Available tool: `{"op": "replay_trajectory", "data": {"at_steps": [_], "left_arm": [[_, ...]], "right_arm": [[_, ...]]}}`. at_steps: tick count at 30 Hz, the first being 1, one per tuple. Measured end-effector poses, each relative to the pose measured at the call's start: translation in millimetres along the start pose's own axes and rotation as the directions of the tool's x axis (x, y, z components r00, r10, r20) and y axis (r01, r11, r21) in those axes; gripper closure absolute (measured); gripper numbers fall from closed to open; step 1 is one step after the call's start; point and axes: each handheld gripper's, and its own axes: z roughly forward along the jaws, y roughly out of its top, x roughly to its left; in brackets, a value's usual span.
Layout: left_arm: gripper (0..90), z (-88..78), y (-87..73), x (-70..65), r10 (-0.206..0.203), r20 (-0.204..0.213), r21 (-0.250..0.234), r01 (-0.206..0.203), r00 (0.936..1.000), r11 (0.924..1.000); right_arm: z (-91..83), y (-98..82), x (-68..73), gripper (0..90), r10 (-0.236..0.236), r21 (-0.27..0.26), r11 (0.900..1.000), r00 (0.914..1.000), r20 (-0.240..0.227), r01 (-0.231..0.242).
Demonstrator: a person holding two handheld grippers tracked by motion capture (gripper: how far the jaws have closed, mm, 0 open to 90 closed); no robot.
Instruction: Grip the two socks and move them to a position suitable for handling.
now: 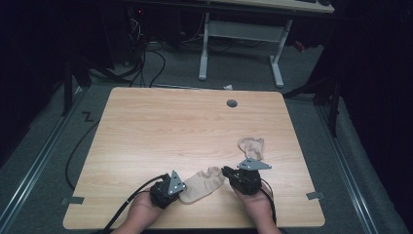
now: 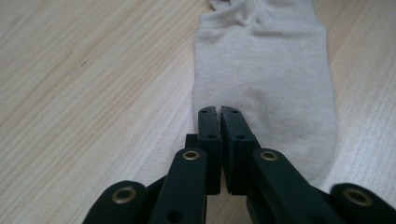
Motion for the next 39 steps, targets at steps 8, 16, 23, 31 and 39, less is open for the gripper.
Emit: {"op": "replay_trajectory", "data": {"at_steps": [8, 16, 23, 31, 39], "left_arm": [[87.6, -10.5, 5.9, -15.0, 0.034, 0.07, -0.009, -0.034, 0.997, 0.9994], [86.6, -1.1, -4.7, 4.8, -0.002, 0.017, 0.034, 0.001, 0.9999, 0.9994], [84.0, -5.8, -10.1, 13.6, -0.029, 0.024, 0.045, 0.028, 0.9993, 0.9986], [76.8, -23.7, -10.7, 13.8, -0.041, 0.039, 0.006, 0.041, 0.9984, 0.9991], [62.9, -57.7, -36.6, 43.7, -0.185, 0.017, -0.094, 0.186, 0.9826, 0.9781]], "right_arm": [[31.0, 5.0, 3.7, 90.0, -0.084, 0.114, 0.99, 0.9965, 0.004, 0.083], [36.0, -5.9, 12.3, 90.0, -0.14, 0.18, 0.974, 0.9901, 0.008, 0.137], [21.6, -18.7, 29.3, 89.8, -0.145, 0.183, 0.971, 0.9879, -0.054, 0.153], [7.9, -17.9, 40.2, 78.9, -0.171, 0.111, 0.978, 0.9827, -0.07, 0.179], [0.7, -11.3, 23.3, 69.5, -0.166, 0.068, 0.984, 0.9858, 0.025, 0.164]]}}
